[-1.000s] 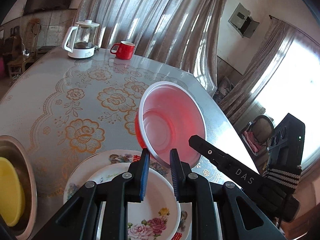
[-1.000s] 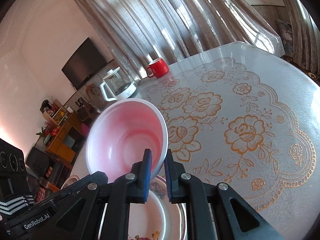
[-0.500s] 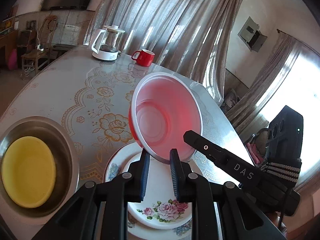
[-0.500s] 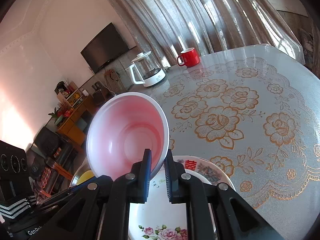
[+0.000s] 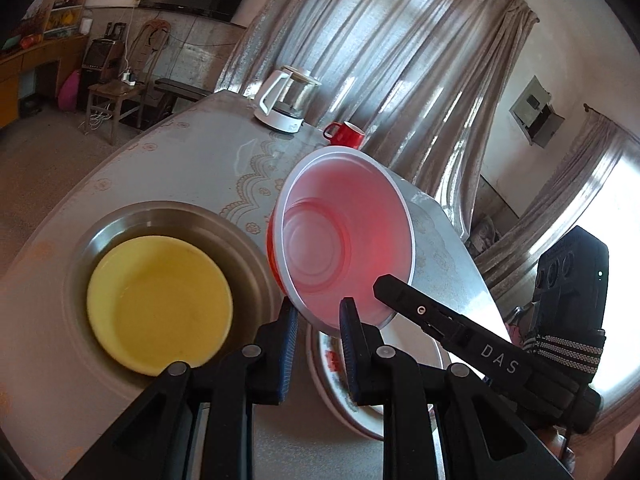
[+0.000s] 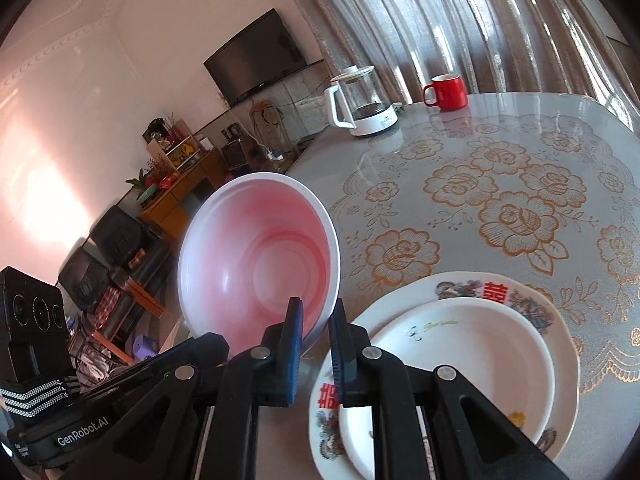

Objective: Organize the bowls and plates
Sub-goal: 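Carry the red bowl over the steel bowl with the left gripper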

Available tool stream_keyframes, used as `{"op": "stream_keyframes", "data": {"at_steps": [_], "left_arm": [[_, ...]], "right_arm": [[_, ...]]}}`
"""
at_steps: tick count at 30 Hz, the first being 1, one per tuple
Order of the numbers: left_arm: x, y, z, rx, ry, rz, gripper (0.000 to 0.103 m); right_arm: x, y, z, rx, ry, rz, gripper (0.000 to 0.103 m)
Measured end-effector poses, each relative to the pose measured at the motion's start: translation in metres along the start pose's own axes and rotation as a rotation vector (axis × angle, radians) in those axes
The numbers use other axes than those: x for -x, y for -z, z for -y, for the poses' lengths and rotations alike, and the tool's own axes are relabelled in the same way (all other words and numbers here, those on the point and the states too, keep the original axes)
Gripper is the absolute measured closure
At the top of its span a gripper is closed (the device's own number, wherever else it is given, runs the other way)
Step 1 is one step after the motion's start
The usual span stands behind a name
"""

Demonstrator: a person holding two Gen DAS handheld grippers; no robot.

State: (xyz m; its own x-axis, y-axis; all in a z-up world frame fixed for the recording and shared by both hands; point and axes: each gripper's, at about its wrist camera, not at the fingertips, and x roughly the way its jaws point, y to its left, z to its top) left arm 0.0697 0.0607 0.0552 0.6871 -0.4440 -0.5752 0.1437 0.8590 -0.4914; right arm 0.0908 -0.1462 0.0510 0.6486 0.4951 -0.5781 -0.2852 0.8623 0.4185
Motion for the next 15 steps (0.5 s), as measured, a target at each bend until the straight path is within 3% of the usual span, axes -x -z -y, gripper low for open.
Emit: {"op": "stream_keyframes", "data": {"at_steps": [15], "left_arm": [[0.029, 0.017, -0.068, 0.140, -0.093, 0.030, 0.083]], "right_arm": [[-0.058, 0.020, -0.058, 0.074, -0.088, -0.149, 0.091]]}}
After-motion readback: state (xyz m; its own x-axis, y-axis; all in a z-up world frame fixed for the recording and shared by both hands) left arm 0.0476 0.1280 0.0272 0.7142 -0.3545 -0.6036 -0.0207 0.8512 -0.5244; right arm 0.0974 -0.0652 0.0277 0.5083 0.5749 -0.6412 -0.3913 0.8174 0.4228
